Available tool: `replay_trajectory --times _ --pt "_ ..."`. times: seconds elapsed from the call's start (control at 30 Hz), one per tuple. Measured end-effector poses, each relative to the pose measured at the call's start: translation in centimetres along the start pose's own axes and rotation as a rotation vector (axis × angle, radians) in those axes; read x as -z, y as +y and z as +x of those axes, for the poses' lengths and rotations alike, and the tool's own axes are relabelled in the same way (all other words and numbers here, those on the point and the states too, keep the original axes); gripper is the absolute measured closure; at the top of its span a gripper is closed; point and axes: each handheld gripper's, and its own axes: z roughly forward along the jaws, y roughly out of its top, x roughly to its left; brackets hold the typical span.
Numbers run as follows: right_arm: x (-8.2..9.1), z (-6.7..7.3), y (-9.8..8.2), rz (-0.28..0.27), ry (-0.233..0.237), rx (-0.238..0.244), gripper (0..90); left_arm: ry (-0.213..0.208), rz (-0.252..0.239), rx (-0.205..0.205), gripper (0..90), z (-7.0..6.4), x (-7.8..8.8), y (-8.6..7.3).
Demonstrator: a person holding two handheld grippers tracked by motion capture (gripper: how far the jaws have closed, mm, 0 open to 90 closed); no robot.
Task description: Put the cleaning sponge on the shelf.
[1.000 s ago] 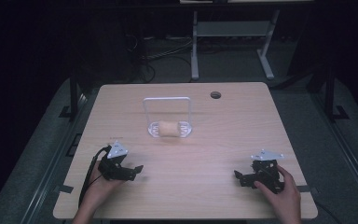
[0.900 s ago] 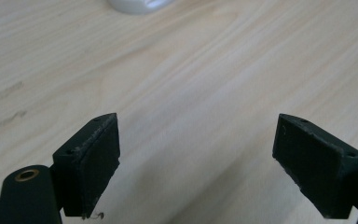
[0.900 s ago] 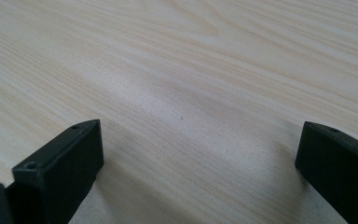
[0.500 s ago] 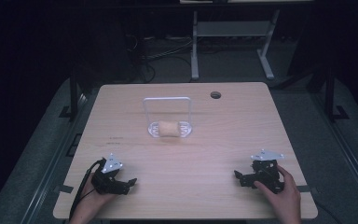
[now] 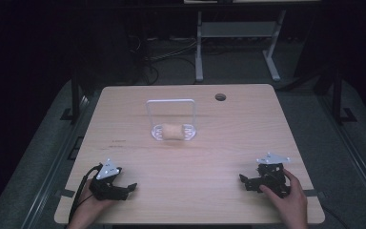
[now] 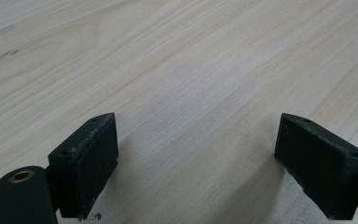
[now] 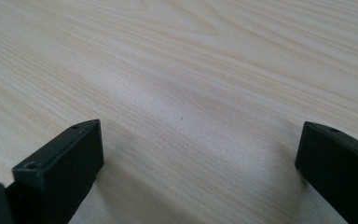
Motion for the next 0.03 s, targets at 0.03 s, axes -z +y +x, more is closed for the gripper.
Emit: replay_trajectory --times 0.03 --pt "0.00 0.00 0.00 0.000 0.000 0.000 0.7 0.000 0.000 0.000 12.9 0.00 0.00 0.00"
